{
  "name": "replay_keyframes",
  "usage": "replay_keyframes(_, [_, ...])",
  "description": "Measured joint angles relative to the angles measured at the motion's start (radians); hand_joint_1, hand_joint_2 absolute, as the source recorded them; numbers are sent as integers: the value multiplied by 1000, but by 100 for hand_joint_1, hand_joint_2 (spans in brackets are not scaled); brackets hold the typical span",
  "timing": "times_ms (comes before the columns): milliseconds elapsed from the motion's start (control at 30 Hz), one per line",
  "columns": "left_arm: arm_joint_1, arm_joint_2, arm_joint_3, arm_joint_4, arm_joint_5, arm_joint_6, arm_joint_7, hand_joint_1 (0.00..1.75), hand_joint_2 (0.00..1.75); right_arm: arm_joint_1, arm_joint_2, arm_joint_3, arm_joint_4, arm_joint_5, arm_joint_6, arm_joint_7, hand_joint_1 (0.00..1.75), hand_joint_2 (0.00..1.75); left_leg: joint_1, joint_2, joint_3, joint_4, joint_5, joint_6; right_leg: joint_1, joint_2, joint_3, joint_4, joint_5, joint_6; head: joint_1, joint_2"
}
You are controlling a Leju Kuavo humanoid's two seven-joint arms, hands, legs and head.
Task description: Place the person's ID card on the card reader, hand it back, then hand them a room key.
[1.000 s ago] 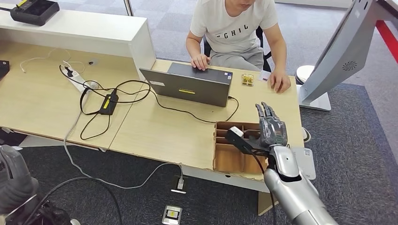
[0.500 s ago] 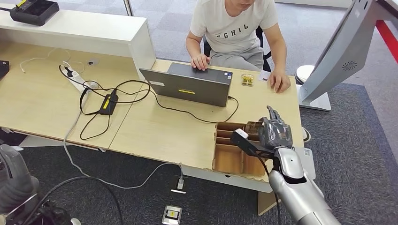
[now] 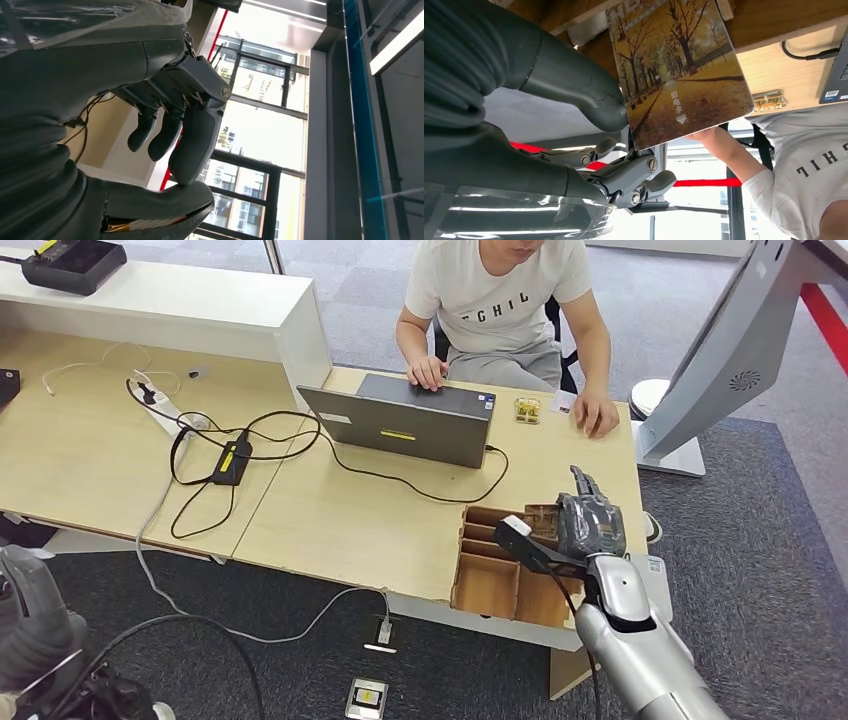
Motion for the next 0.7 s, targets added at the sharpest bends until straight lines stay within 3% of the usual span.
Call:
replay_keyframes(33, [-1, 0, 0, 2, 1, -1, 0, 141, 175, 0, 0, 0, 0, 0, -1, 0, 149, 175, 0, 0, 0, 0, 0, 0, 0, 0, 0, 0, 0, 0, 0, 0])
replay_keyframes(67, [-2, 0, 0, 4, 2, -2, 0, 141, 175, 0, 0, -1, 0, 0, -2, 1, 125, 175, 0, 0, 0, 0, 0, 0, 0, 0, 0, 0, 0, 0, 0, 0])
replay_keyframes(167, [-5, 0, 0, 9, 4, -5, 0, 141, 175, 0, -2, -2, 0, 3, -8, 5, 27, 175, 0, 0, 0, 0, 0, 0, 0, 0, 0, 0, 0, 0, 0, 0])
replay_keyframes(200, [-7, 0, 0, 11, 4, -6, 0, 142, 175, 0, -2, -2, 0, 7, -9, 8, 7, 175, 0, 0, 0, 0, 0, 0, 0, 0, 0, 0, 0, 0, 0, 0])
replay_keyframes(267, [-10, 0, 0, 14, 4, -7, 0, 143, 175, 1, -5, -3, 0, 19, -10, 18, 0, 175, 0, 0, 0, 0, 0, 0, 0, 0, 0, 0, 0, 0, 0, 0])
replay_keyframes(700, [-8, 2, 0, 16, 3, 16, 0, 145, 175, -5, -51, -18, -78, 116, 4, 99, 0, 175, 0, 0, 0, 0, 1, 0, 0, 0, 0, 0, 1, 0, 0, 0])
